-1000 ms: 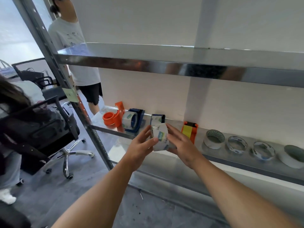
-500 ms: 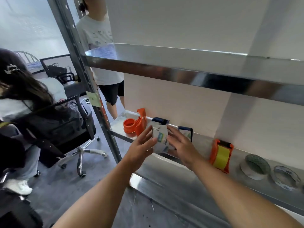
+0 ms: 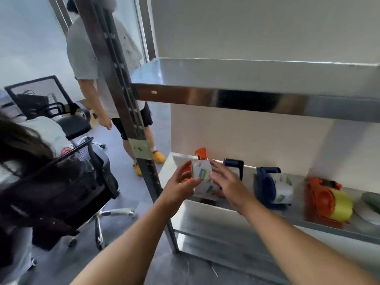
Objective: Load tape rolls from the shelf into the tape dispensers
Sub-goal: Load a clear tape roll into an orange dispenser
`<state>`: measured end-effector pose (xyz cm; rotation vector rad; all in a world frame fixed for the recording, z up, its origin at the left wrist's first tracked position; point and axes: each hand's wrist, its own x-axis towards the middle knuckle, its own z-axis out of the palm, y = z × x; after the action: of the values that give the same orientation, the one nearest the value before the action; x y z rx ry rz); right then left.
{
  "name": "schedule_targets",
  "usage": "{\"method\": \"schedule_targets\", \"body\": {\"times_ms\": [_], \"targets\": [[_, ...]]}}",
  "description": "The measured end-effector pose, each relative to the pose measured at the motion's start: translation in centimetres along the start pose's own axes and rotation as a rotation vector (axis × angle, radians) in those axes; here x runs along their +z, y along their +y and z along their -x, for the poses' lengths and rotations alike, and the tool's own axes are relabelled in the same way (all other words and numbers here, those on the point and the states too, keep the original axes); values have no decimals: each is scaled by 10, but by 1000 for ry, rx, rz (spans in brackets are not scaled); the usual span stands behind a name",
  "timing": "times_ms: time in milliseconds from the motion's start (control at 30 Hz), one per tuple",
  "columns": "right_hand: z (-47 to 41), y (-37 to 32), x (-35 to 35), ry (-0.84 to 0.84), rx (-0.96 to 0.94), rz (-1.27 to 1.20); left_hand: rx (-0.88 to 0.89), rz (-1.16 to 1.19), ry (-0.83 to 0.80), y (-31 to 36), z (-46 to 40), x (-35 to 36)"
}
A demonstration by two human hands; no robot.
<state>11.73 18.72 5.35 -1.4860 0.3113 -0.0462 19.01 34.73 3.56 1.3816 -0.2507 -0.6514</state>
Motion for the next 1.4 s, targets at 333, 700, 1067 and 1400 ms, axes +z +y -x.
{"method": "schedule_targets", "body": {"times_ms": [333, 700, 1067, 1400], "targets": [[-29, 12, 27, 215, 12, 302, 33, -140, 72, -3, -29, -45], [-61, 17, 28, 377, 23, 568, 58, -398, 200, -9, -62, -53], [-74, 19, 30, 342, -58, 641, -76, 6, 109, -3, -72, -53], [-79, 7, 27, 353, -25, 579, -139, 219, -27, 9, -70, -44]]}}
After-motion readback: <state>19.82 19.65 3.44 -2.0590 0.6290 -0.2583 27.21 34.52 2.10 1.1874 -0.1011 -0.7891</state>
